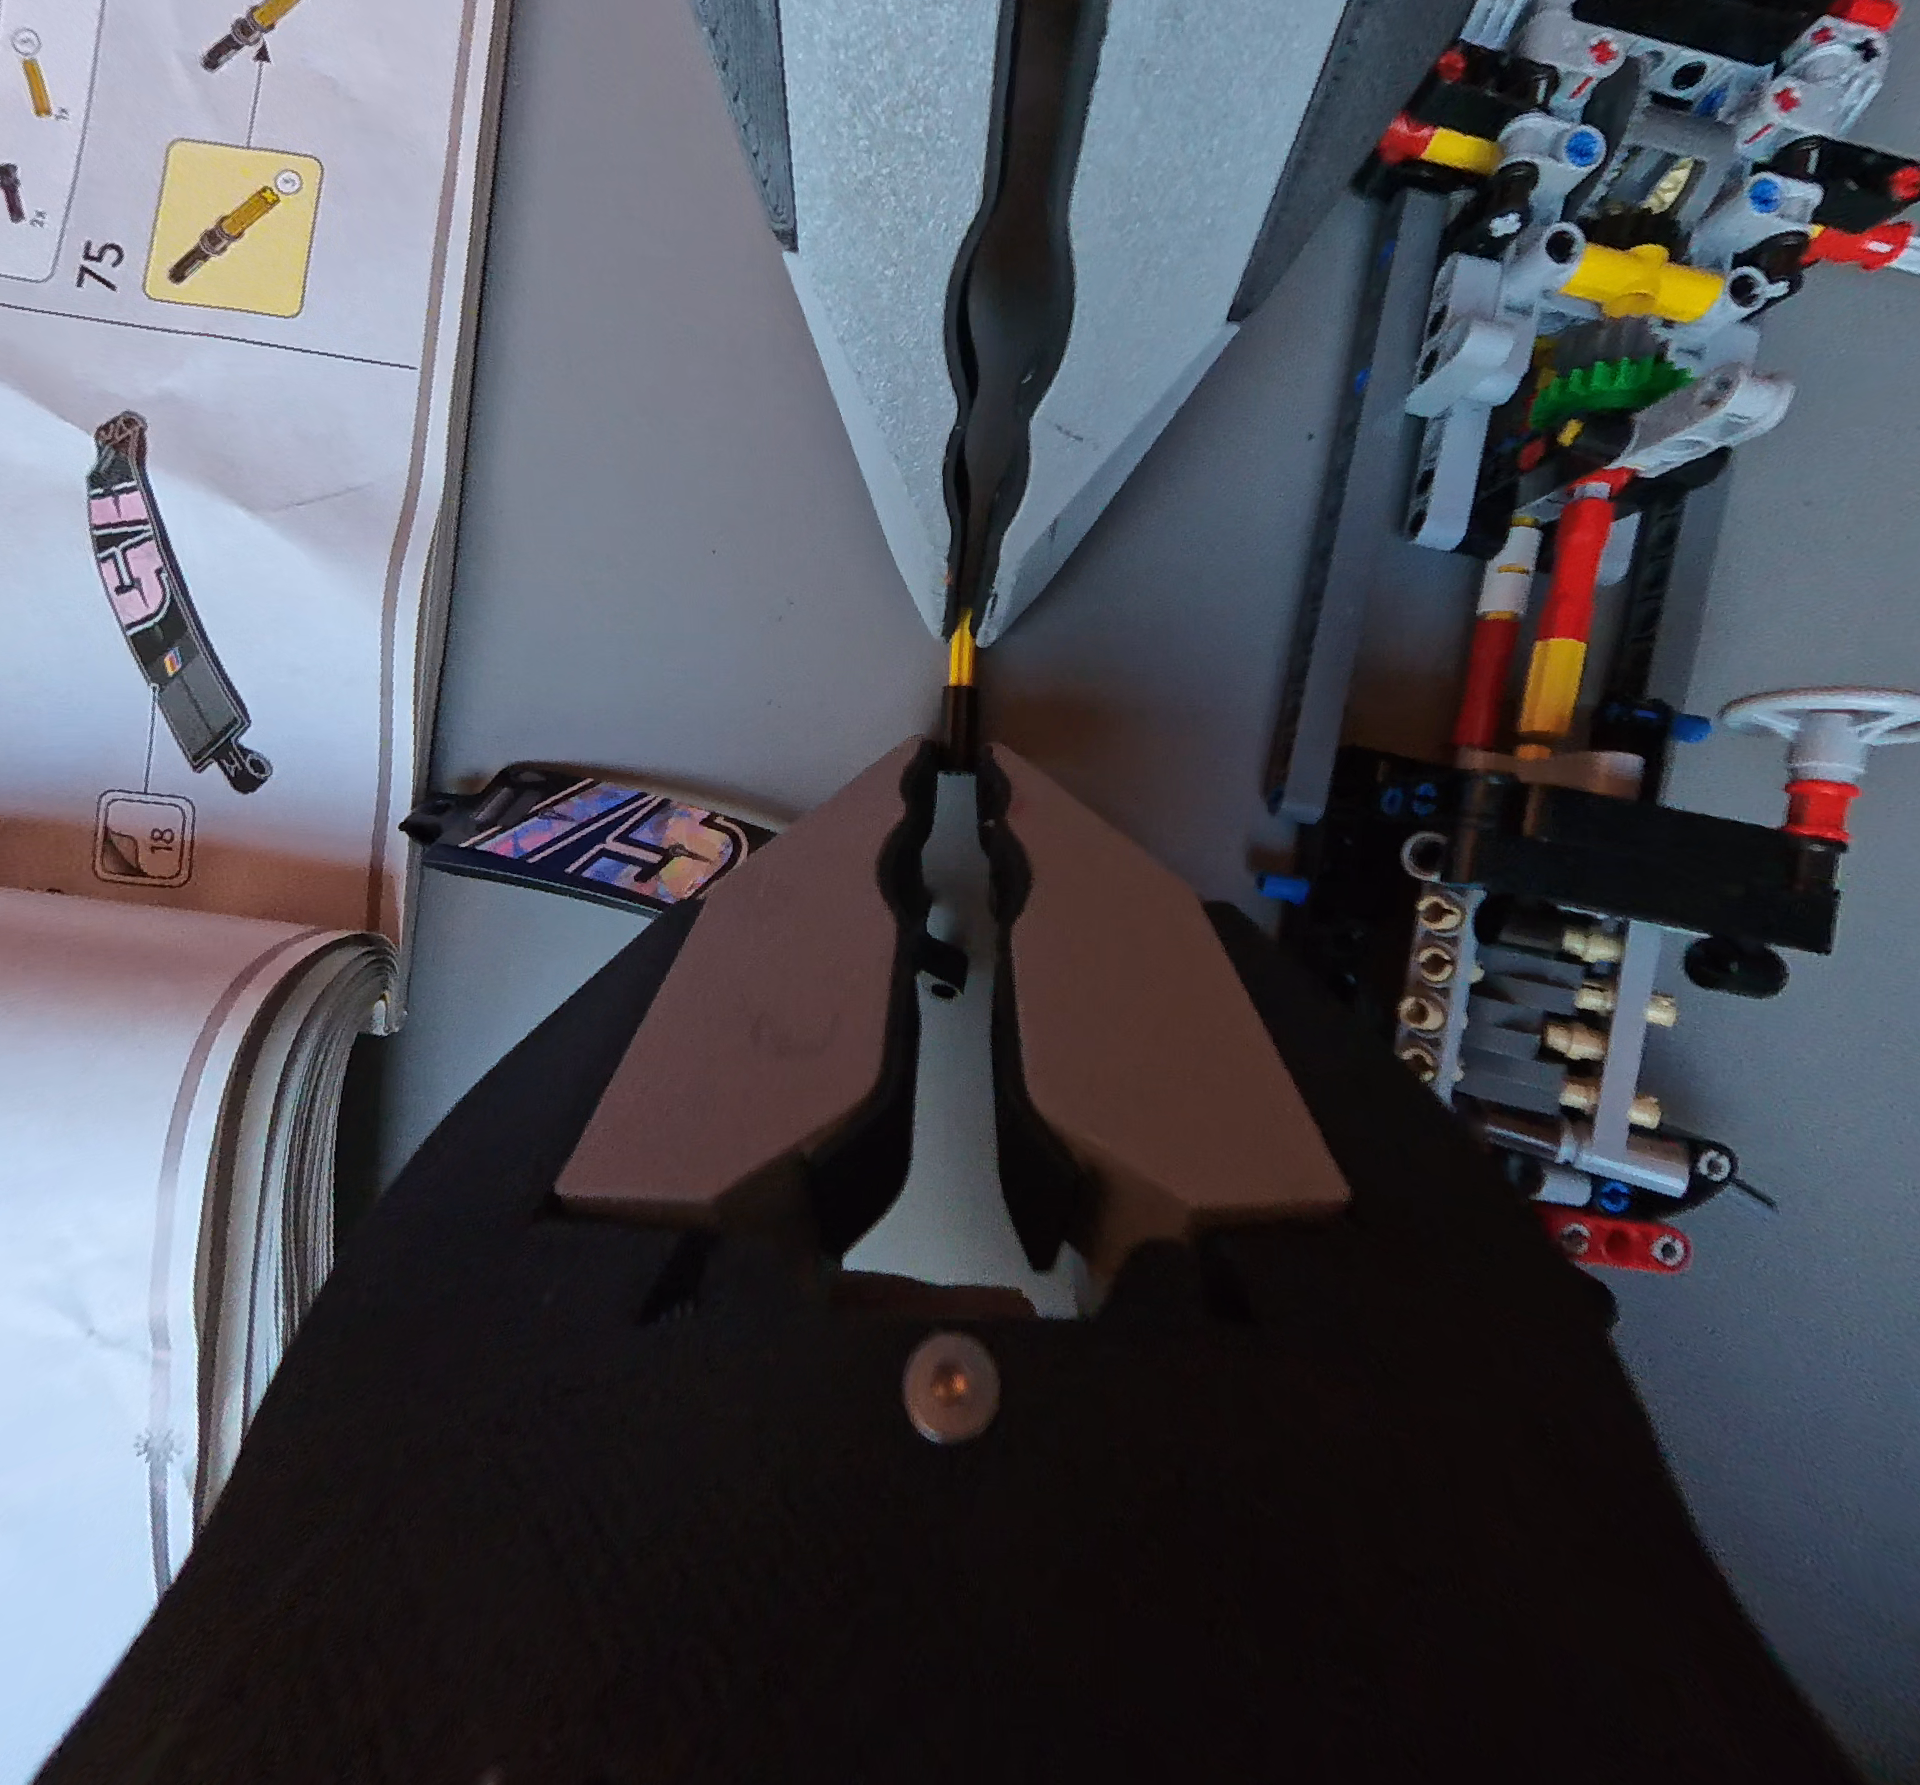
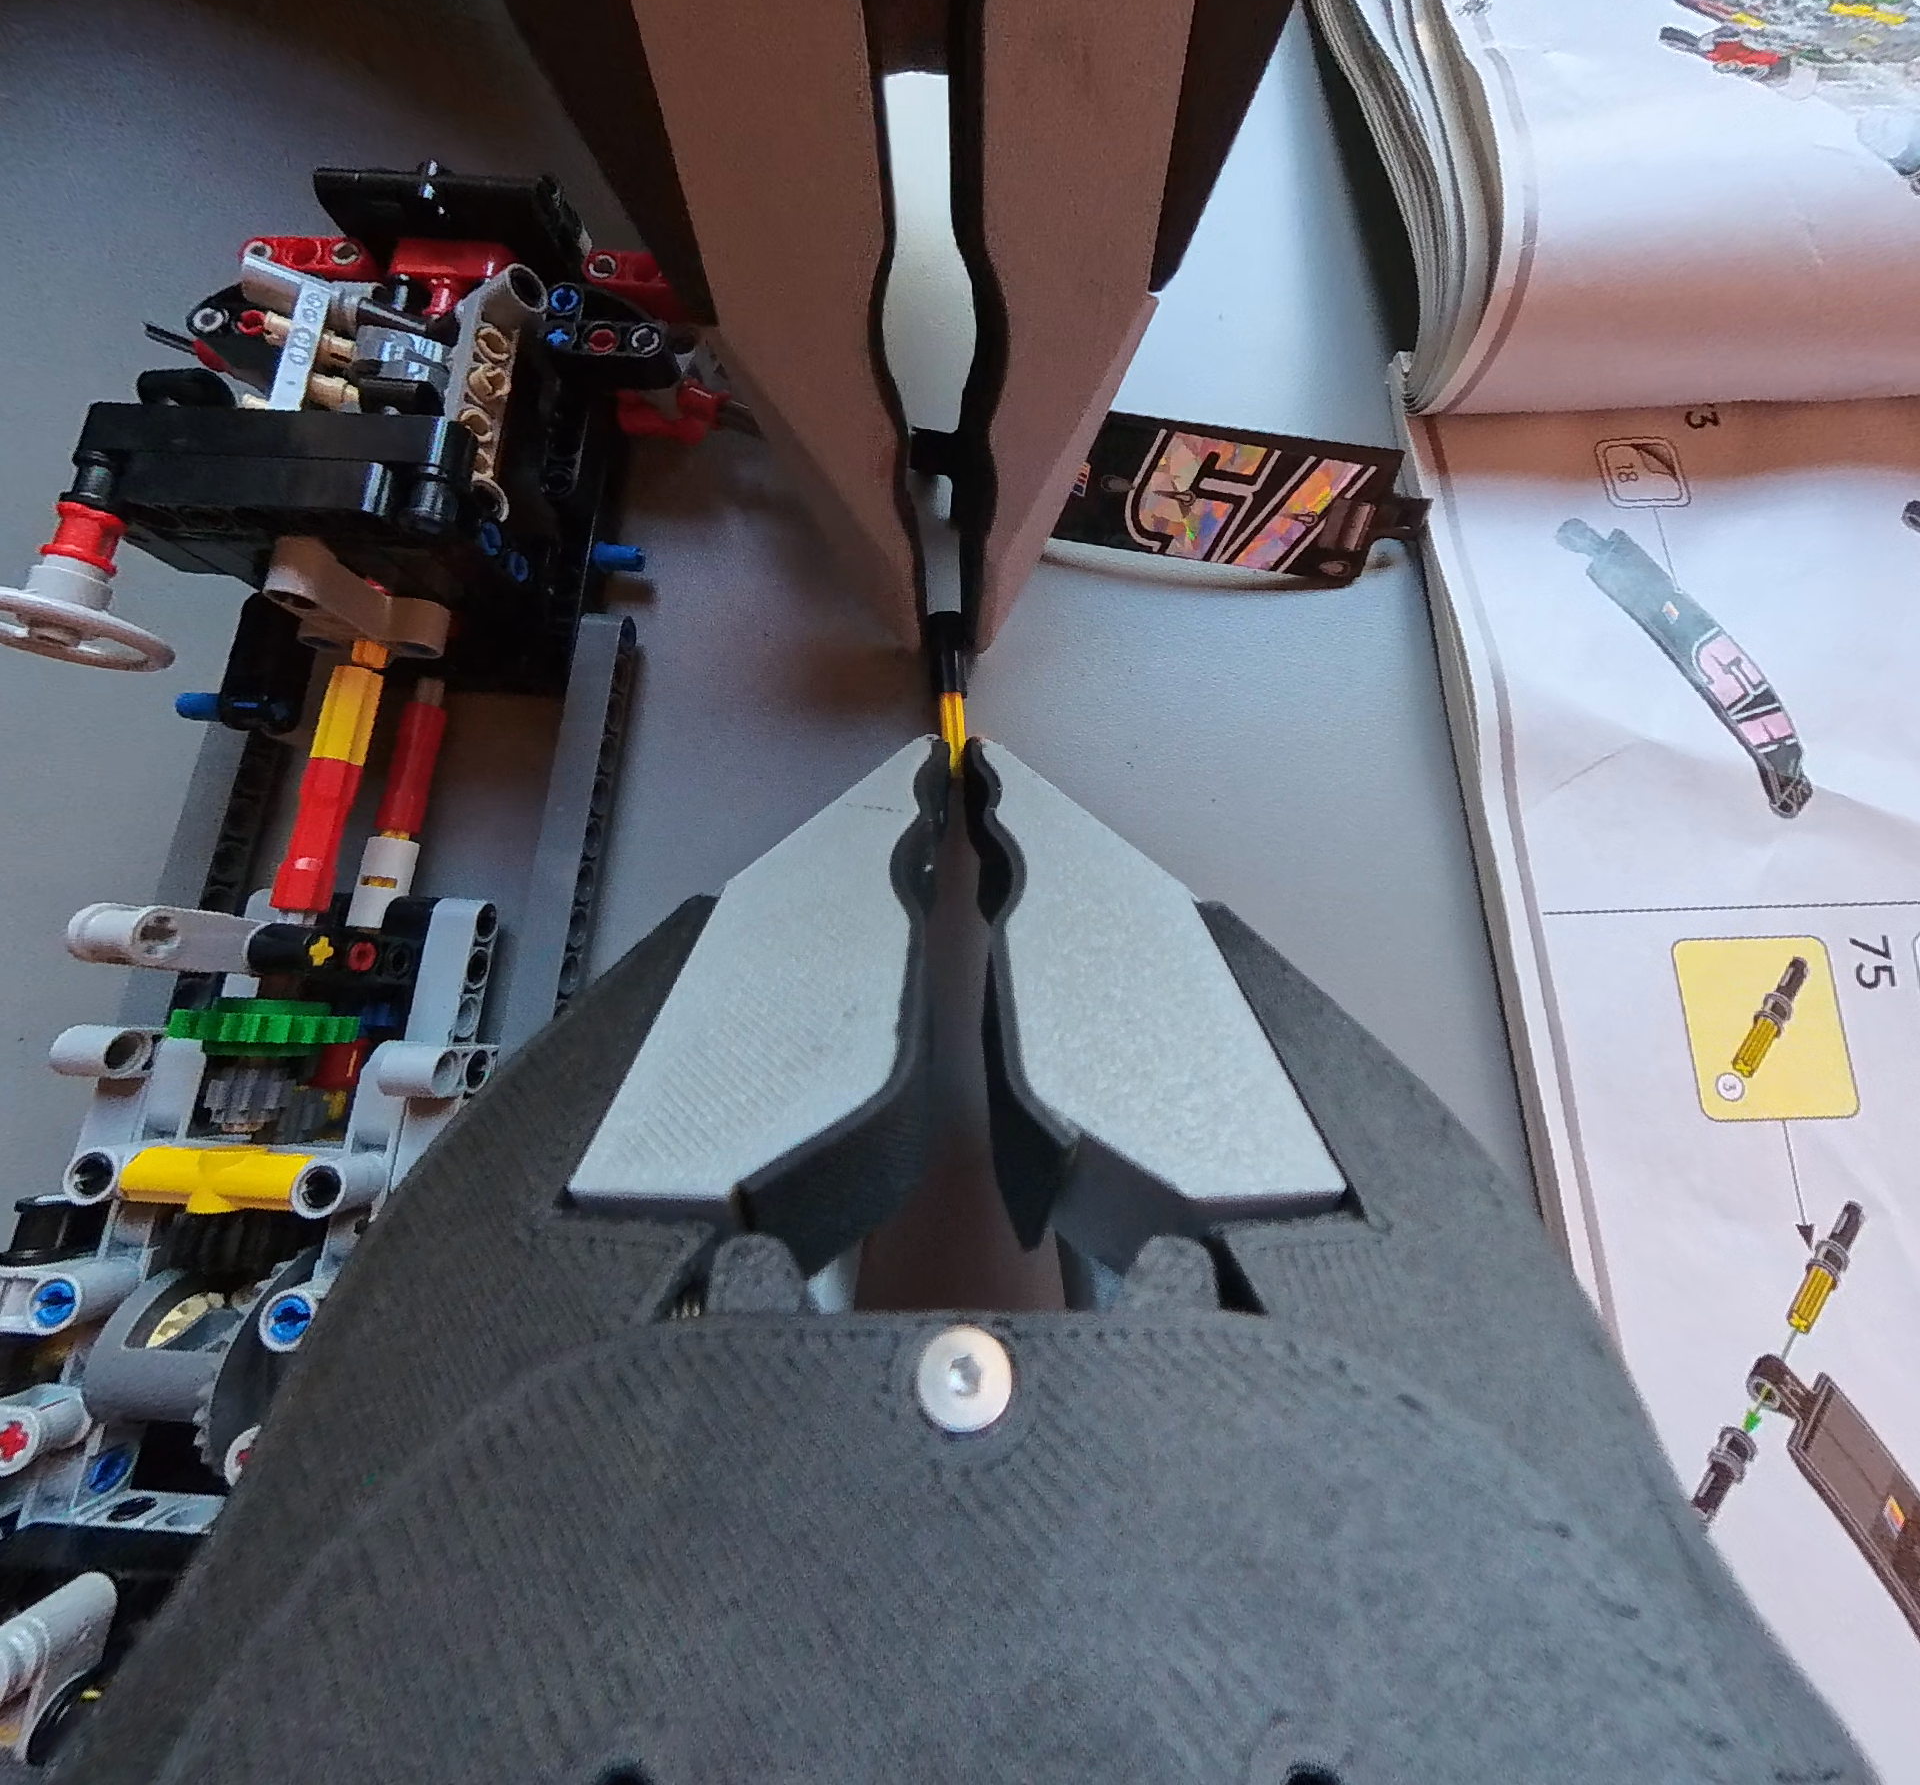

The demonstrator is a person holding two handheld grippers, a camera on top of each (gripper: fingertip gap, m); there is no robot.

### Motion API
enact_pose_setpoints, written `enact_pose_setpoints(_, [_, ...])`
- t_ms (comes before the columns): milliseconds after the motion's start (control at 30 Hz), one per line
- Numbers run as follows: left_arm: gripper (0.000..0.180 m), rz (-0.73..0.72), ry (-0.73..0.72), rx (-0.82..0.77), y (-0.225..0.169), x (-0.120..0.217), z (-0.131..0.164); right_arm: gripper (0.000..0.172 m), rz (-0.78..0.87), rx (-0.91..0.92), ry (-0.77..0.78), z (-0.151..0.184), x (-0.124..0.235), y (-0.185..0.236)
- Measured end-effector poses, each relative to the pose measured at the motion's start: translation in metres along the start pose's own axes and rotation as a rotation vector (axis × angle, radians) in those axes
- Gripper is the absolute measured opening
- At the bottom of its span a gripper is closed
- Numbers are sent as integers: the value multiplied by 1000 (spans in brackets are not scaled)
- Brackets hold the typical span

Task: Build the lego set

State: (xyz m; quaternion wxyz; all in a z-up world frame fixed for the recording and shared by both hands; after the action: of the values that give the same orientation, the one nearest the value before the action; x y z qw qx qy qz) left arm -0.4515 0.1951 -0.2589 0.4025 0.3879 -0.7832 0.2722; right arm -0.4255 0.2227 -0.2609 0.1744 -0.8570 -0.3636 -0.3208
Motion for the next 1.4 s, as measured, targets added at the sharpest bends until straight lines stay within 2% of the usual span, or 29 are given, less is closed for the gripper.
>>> enact_pose_setpoints(167, [4,11,-26,8,0,3,-4,1,-19,-18,-15,-1,3,0])
enact_pose_setpoints(267, [10,39,-96,10,-1,15,-13,0,-43,-65,-109,-7,14,-5])
enact_pose_setpoints(367, [25,20,-133,-41,1,33,-17,0,-121,-106,-288,-23,37,-7])
enact_pose_setpoints(533, [20,-24,-249,-99,-1,59,-34,0,-328,-104,-665,-58,87,7])
enact_pose_setpoints(633, [19,1,-315,-115,-12,64,-46,0,-420,-112,-755,-65,97,14])
enact_pose_setpoints(833, [18,69,-449,-174,-45,71,-71,0,-438,-80,-818,-73,100,20])
enact_pose_setpoints(900, [17,35,-467,-206,-49,71,-76,0,-430,-74,-813,-73,98,21])
enact_pose_setpoints(1000, [15,-25,-474,-228,-48,72,-79,0,-420,-68,-791,-72,93,23])
enact_pose_setpoints(1400, [4,-24,-451,-212,-42,66,-73,0,-383,-95,-700,-63,80,19])
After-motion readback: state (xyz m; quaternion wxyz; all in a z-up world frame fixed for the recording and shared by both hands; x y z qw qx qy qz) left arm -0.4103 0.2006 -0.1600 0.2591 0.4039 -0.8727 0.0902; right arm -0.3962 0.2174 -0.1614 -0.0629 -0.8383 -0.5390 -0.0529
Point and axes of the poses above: each gripper's, where its closed fingertips meet, x back along the fingers, z out of its underside, y = z × x across the jaws, the point moved 2 cm from there along x, back along the fingers, and after that the axes turned 6 degrees about x, right-handed, at the moved point
